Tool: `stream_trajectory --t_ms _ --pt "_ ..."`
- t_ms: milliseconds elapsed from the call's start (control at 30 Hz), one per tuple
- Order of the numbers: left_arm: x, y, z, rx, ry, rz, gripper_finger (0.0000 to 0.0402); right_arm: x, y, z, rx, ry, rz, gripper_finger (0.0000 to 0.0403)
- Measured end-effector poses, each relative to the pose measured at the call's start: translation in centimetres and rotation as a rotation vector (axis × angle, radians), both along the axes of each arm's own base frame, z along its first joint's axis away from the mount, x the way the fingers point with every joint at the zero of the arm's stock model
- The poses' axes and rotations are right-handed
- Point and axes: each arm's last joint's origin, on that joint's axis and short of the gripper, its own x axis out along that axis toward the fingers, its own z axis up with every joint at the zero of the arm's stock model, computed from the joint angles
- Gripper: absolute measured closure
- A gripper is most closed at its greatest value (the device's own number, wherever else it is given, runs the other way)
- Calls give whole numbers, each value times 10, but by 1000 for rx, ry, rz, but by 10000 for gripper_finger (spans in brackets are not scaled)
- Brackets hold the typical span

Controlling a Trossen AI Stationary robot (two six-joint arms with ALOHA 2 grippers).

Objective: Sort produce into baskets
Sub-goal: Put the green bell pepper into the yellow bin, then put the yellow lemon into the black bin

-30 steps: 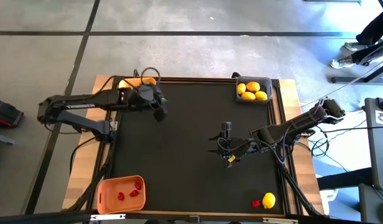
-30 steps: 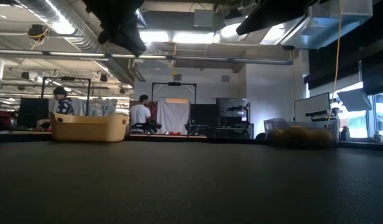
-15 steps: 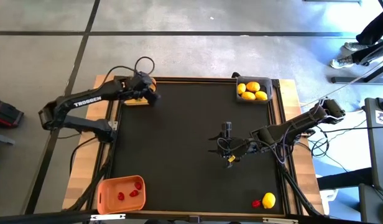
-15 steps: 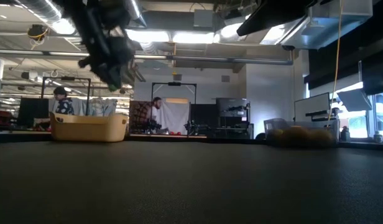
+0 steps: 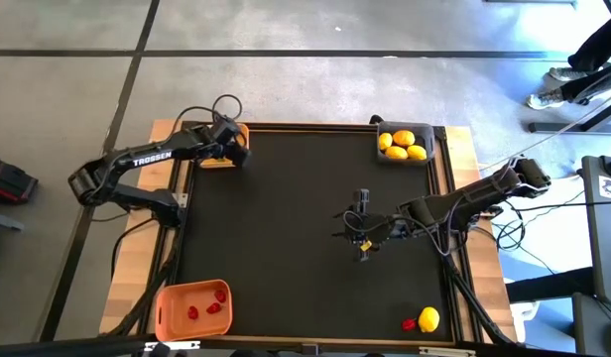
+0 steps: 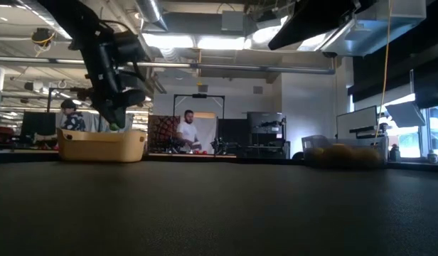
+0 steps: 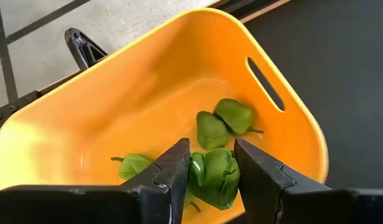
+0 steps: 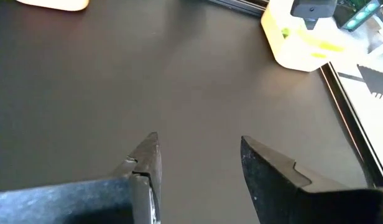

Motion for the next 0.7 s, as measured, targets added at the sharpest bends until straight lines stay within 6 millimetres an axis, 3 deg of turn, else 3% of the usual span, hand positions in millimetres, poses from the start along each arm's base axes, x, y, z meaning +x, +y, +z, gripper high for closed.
stream_trajectory --t_ms 233,533,700 --pt "-2 3 -3 8 -6 17 282 0 0 0 4 1 5 244" --pt "-2 3 -3 6 -12 28 198 0 0 0 4 2 6 244" --pt "-1 2 -3 6 -12 14 180 0 0 0 2 6 7 244"
